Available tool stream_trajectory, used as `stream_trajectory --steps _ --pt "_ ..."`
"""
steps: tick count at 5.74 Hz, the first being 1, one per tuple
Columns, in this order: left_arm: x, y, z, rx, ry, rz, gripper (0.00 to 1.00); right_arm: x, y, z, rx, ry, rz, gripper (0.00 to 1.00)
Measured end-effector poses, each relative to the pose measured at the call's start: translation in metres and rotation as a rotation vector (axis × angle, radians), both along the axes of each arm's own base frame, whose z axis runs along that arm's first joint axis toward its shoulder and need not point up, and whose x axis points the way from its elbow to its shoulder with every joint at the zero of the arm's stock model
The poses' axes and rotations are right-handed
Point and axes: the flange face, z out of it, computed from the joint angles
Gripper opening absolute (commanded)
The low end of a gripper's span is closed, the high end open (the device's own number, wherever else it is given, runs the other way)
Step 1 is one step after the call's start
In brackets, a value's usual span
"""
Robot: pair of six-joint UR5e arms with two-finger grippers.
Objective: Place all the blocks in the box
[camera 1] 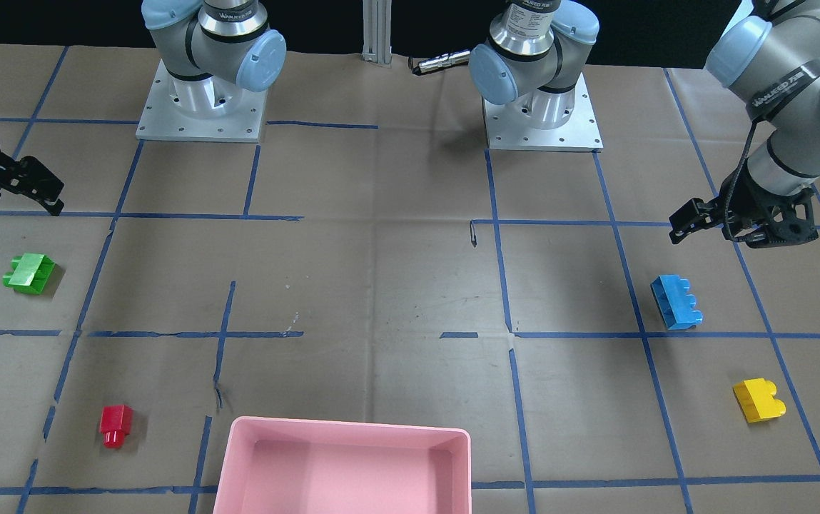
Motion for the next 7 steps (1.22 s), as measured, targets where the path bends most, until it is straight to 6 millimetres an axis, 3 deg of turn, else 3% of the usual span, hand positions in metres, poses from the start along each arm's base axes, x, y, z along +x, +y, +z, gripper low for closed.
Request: stream_trajectory --steps 2,3,5,7 --pt "0.036 -0.001 -0.048 0.009 0.000 0.074 0.98 -0.056 -0.007 -0.047 -0.035 -0.010 0.090 0.99" --pt "0.038 -0.006 -0.064 0.013 0.007 0.075 0.98 -0.082 -0.016 -0.072 -0.051 0.002 0.101 0.99" --pt "0.018 -0.020 -0.075 0.017 0.012 0.038 0.98 -0.104 -0.026 -0.110 -0.049 0.001 0.092 1.00" --pt "0.022 -0.034 -0.088 0.009 0.005 0.028 0.98 -0.111 -0.022 -0.145 -0.017 -0.016 0.077 0.99"
